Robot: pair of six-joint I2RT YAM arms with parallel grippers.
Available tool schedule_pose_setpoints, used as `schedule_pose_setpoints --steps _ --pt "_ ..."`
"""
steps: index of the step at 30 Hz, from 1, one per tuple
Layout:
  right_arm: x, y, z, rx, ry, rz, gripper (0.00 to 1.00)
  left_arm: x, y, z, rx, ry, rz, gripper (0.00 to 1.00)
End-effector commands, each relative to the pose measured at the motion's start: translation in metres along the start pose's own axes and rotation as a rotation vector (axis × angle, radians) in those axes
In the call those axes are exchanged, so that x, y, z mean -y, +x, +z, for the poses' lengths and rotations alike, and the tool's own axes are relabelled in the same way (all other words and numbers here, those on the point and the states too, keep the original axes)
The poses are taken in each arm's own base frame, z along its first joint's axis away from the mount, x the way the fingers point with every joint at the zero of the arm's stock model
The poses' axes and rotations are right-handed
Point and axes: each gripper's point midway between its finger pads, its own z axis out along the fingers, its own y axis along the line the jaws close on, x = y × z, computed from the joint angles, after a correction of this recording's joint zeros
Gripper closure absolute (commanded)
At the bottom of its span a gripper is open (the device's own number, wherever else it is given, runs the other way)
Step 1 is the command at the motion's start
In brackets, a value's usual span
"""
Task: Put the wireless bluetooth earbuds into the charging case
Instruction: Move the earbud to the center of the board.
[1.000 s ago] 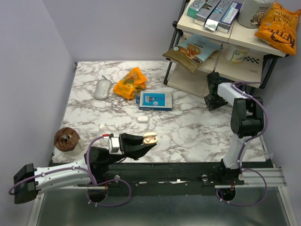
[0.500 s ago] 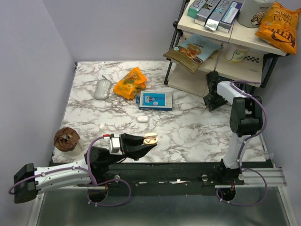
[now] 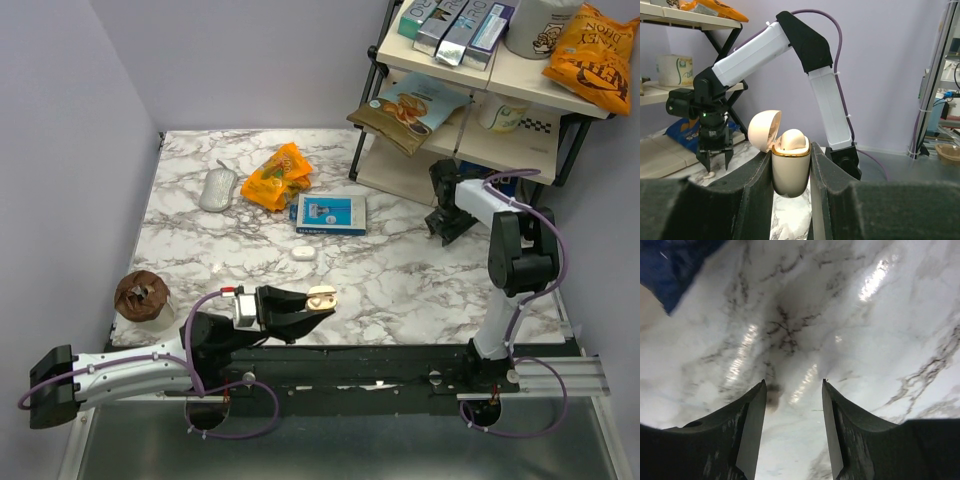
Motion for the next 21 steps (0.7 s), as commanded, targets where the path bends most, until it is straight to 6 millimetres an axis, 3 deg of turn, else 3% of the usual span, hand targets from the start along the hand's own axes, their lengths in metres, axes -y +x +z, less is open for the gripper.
schedule_pose_setpoints --steps 1,8,12,13,17,21 --pt "0.014 0.016 -0.003 0.005 -0.007 -0.170 0.43 0.009 -0.013 0.002 0.028 0.030 0.003 1.00" --pt "0.034 0.044 -0.011 -0.006 -0.028 -0.310 0.42 0.008 -0.010 -0.001 0.009 0.016 0.031 1.00" --pt "0.043 0.055 -0.016 -0.016 -0.102 -0.295 0.42 0.010 -0.009 0.000 0.005 0.018 0.030 1.00" --pt "0.056 0.062 -0.011 -0.022 -0.086 -0.296 0.43 0.011 -0.008 0.000 0.002 0.021 0.030 1.00" --pt "0.061 0.050 -0.035 0.075 -0.219 -0.181 0.41 0.012 -0.009 0.000 0.004 0.018 0.033 1.00" --pt "0.035 0.033 -0.056 0.127 -0.346 -0.068 0.41 0.008 -0.006 0.000 0.000 -0.004 0.055 1.00"
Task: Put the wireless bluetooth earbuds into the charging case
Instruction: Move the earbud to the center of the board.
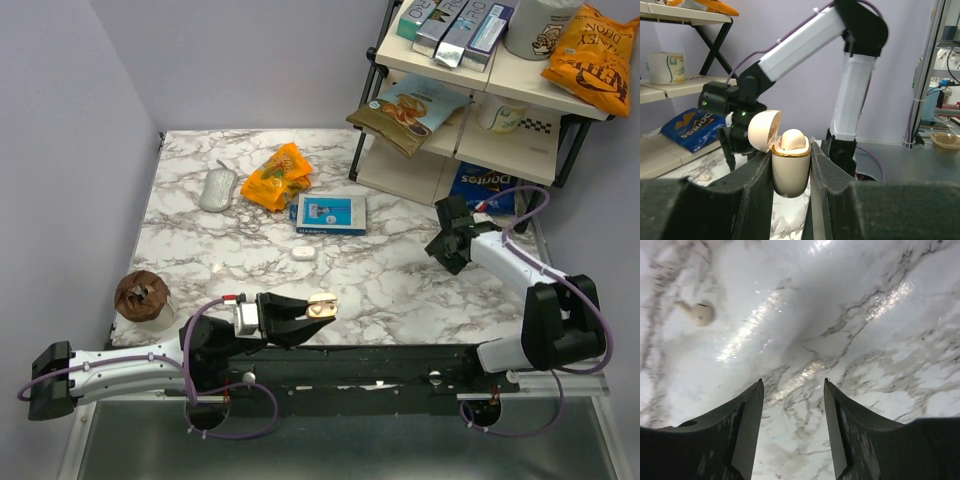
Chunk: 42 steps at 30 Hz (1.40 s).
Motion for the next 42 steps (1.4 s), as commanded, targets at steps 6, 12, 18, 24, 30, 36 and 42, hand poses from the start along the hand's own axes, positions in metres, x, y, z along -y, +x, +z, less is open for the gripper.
schedule_pose_setpoints --steps 6,12,18,24,30,36,42 --pt "-0.087 -0.054 -0.009 0.022 -0.170 0.215 0.65 -0.008 -0.018 0.006 0.043 -0.048 0.049 1.00" --pt "-0.092 -0.051 0.023 -0.047 -0.114 0.299 0.89 -0.007 -0.020 0.008 0.038 -0.046 0.038 1.00" --pt "-0.087 -0.049 0.040 -0.074 -0.071 0.308 0.93 -0.013 -0.013 0.010 0.006 -0.070 0.062 1.00" --pt "-0.083 -0.041 0.046 -0.104 -0.058 0.261 0.92 -0.013 -0.007 0.014 -0.008 -0.063 0.080 1.00" --pt "-0.075 -0.019 0.039 -0.138 -0.091 0.195 0.91 -0.011 -0.003 0.017 -0.008 -0.055 0.065 1.00" --pt "-0.051 0.003 0.032 -0.159 -0.092 0.121 0.90 -0.005 -0.001 0.019 -0.009 -0.026 0.045 1.00" --pt "-0.061 -0.008 0.000 -0.040 -0.197 -0.032 0.87 0.000 -0.002 0.022 -0.003 -0.005 0.028 1.00"
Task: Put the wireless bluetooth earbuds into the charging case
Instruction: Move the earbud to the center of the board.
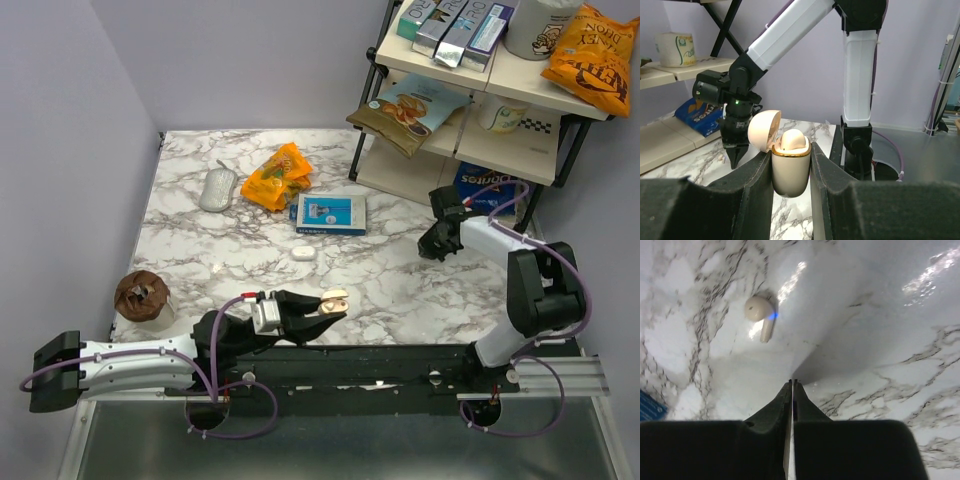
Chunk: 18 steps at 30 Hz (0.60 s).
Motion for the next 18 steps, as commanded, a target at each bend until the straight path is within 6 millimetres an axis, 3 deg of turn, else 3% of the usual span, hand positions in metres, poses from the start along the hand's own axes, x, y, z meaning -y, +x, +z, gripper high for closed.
schedule_pose_setpoints --steps 1,3,4,8,10,13,18 --pt "-0.018 -0.009 -0.033 0.104 -0.110 -0.166 0.79 0.010 -0.026 0.009 0.079 0.044 -0.017 1.00" --pt "-0.027 -0.017 -0.048 0.139 -0.159 -0.210 0.66 0.010 -0.027 0.009 0.082 0.042 -0.017 1.00" --pt "-0.028 -0.025 -0.058 0.179 -0.166 -0.206 0.55 0.010 -0.027 0.009 0.082 0.039 -0.014 1.00" --pt "-0.028 -0.041 -0.065 0.225 -0.160 -0.124 0.44 0.006 -0.025 0.010 0.080 0.021 0.002 1.00" --pt "-0.034 -0.044 -0.061 0.172 -0.179 -0.052 0.44 0.004 -0.022 0.010 0.072 0.010 0.010 1.00" --pt "-0.032 -0.039 -0.039 0.092 -0.136 -0.013 0.47 0.004 -0.025 0.009 0.080 0.010 0.014 1.00" --pt "-0.030 -0.049 -0.016 0.076 -0.011 -0.084 0.54 -0.001 -0.022 0.004 0.054 -0.016 0.017 1.00"
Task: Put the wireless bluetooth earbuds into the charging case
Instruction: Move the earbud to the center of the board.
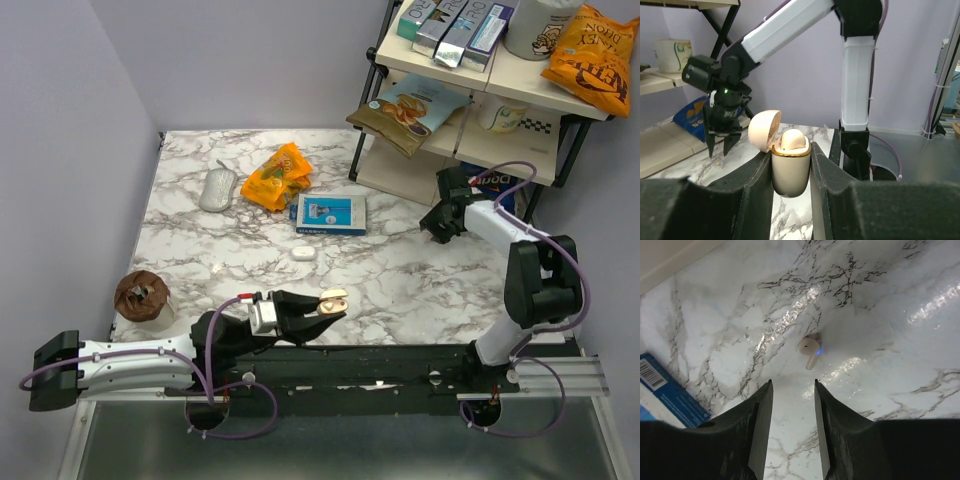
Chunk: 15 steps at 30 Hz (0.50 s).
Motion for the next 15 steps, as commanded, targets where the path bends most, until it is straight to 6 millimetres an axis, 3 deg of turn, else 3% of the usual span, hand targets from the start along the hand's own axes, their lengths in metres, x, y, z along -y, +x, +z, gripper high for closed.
schedule_pose_setpoints --steps 1,8,15 --pt "0.004 -0.007 0.009 -0.014 0.090 -0.052 0.55 -0.005 -0.018 0.000 0.040 -0.031 0.018 1.00" --pt "0.015 -0.015 0.020 -0.003 0.157 -0.072 0.56 -0.010 -0.013 -0.004 0.033 -0.053 0.039 1.00" --pt "0.033 -0.010 0.026 -0.029 0.209 -0.107 0.55 -0.010 -0.009 0.000 0.023 -0.051 0.042 1.00"
